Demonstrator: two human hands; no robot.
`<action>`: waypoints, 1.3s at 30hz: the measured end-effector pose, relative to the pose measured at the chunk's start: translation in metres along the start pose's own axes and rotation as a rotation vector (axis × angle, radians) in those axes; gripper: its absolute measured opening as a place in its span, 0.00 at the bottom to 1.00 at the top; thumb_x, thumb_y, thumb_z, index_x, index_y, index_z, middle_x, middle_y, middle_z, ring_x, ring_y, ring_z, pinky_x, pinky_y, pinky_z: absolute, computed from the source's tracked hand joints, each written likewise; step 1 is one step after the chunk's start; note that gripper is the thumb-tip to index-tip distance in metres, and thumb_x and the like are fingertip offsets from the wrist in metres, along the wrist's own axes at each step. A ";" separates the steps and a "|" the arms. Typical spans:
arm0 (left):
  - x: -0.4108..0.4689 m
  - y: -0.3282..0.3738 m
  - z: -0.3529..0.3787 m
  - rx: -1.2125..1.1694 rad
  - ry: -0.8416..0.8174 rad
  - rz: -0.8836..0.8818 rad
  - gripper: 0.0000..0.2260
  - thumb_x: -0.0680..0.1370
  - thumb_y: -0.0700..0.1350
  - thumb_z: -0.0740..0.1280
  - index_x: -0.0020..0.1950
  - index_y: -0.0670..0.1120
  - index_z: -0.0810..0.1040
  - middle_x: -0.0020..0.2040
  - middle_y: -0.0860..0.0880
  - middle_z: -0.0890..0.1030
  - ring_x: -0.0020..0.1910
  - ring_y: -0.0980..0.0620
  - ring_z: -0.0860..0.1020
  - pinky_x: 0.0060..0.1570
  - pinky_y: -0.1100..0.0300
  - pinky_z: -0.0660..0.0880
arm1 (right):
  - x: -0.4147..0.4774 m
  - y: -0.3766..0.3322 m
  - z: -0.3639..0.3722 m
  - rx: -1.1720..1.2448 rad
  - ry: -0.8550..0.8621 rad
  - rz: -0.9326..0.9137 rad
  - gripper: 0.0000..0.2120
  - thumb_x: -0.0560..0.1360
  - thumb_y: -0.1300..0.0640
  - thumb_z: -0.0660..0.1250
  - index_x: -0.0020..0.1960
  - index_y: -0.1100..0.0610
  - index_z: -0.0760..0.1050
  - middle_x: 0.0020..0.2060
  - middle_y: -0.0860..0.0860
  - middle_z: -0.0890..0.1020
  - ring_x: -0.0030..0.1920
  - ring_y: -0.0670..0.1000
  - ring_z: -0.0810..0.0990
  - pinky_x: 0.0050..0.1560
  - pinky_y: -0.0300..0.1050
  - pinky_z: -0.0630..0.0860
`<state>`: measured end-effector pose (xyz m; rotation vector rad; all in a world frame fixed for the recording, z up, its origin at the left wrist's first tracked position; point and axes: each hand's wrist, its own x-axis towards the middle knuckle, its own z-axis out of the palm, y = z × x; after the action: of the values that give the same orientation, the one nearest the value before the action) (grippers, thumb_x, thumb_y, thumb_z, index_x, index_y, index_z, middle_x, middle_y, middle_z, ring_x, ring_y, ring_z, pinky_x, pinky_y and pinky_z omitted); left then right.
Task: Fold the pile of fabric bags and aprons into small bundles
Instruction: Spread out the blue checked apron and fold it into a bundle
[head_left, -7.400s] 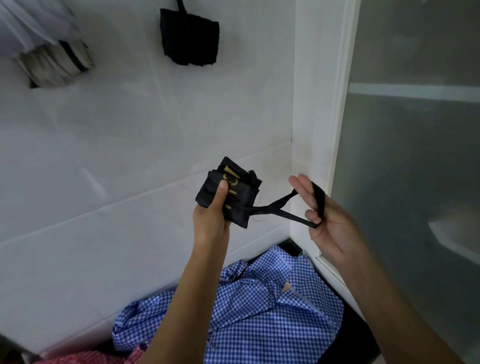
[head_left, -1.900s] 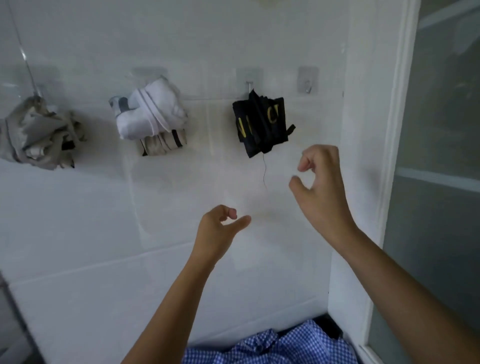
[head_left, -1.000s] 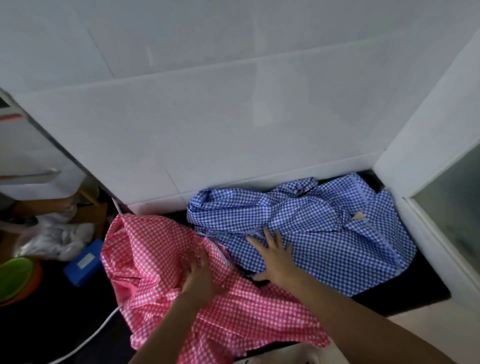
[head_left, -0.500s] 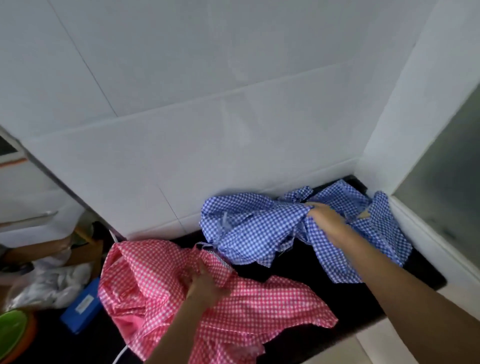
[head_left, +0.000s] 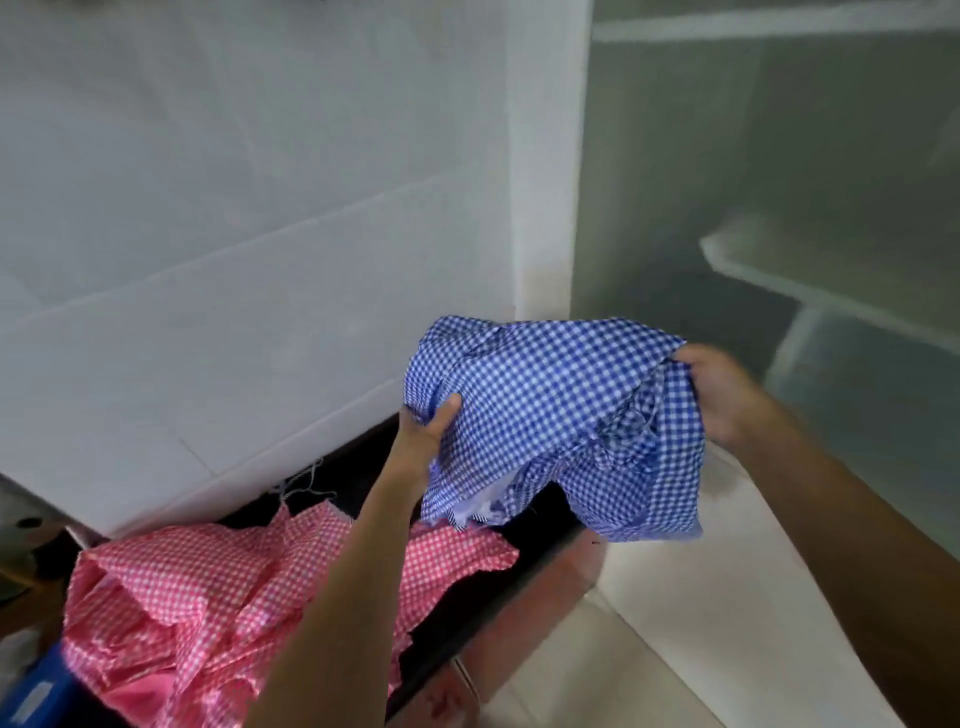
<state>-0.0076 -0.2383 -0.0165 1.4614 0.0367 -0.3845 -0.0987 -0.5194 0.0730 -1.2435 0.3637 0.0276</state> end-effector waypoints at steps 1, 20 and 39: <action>-0.009 0.000 0.019 -0.024 -0.056 -0.013 0.42 0.64 0.62 0.75 0.72 0.44 0.66 0.67 0.45 0.75 0.64 0.44 0.75 0.61 0.47 0.73 | -0.017 -0.002 -0.015 0.023 0.027 -0.017 0.24 0.79 0.63 0.51 0.34 0.58 0.83 0.31 0.52 0.84 0.31 0.48 0.83 0.35 0.41 0.80; -0.098 0.049 0.112 0.869 -0.216 0.053 0.11 0.74 0.55 0.71 0.50 0.50 0.80 0.41 0.55 0.80 0.40 0.59 0.78 0.38 0.68 0.71 | -0.099 0.024 -0.157 -1.295 0.146 -0.127 0.18 0.80 0.56 0.62 0.67 0.62 0.72 0.65 0.58 0.75 0.64 0.58 0.73 0.62 0.45 0.66; -0.065 0.095 -0.004 0.852 -0.178 -0.177 0.27 0.71 0.63 0.66 0.47 0.38 0.82 0.44 0.42 0.84 0.45 0.46 0.83 0.48 0.55 0.78 | 0.013 0.033 -0.086 -1.228 0.204 -0.315 0.09 0.79 0.62 0.62 0.53 0.68 0.76 0.49 0.63 0.80 0.50 0.61 0.77 0.46 0.48 0.67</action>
<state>-0.0412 -0.2135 0.0905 2.2630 -0.1611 -0.7283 -0.1158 -0.5910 0.0152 -2.5221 0.3169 -0.1725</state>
